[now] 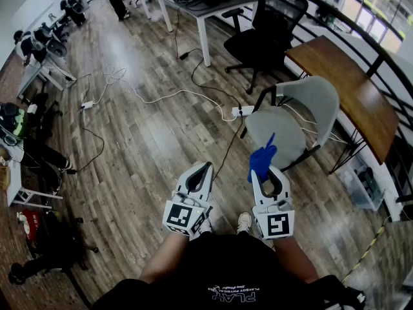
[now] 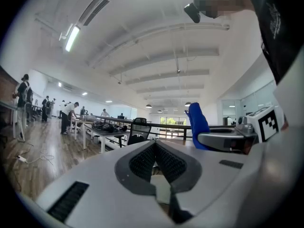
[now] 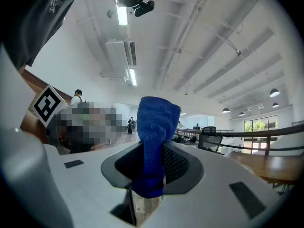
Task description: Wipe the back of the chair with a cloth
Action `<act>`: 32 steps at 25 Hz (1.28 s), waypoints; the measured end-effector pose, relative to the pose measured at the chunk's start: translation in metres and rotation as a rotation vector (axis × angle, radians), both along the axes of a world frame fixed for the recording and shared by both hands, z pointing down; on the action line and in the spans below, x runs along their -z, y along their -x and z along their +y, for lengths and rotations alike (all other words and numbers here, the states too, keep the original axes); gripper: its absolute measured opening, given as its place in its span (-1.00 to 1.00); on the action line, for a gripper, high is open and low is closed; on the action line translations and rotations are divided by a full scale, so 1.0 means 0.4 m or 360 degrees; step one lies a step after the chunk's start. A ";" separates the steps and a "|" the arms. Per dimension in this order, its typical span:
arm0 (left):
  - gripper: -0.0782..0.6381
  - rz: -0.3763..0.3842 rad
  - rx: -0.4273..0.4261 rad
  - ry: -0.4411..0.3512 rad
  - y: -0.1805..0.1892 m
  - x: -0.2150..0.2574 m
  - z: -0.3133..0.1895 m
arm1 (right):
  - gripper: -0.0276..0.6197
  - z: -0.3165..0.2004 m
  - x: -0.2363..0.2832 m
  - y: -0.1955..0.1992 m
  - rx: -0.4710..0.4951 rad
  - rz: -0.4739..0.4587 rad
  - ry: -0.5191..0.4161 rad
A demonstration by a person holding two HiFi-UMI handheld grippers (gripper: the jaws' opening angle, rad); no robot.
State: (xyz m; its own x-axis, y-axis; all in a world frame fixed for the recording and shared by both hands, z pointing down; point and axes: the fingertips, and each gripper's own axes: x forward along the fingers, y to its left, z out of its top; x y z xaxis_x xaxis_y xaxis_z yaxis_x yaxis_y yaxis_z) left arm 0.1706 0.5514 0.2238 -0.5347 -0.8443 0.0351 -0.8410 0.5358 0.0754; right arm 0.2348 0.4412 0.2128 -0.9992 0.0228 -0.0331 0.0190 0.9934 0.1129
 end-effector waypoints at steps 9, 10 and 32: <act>-0.79 -0.0017 0.0060 -0.0034 0.042 0.003 0.051 | -0.55 0.033 -0.020 0.031 0.0034 0.0045 0.0010; -0.79 -0.0020 0.0067 -0.0032 0.051 0.002 0.059 | -0.55 0.040 -0.018 0.038 0.0033 0.0045 0.0012; -0.79 -0.0005 -0.0228 -0.0079 0.250 -0.004 0.154 | -0.55 0.169 0.014 0.223 -0.0166 -0.0009 0.0043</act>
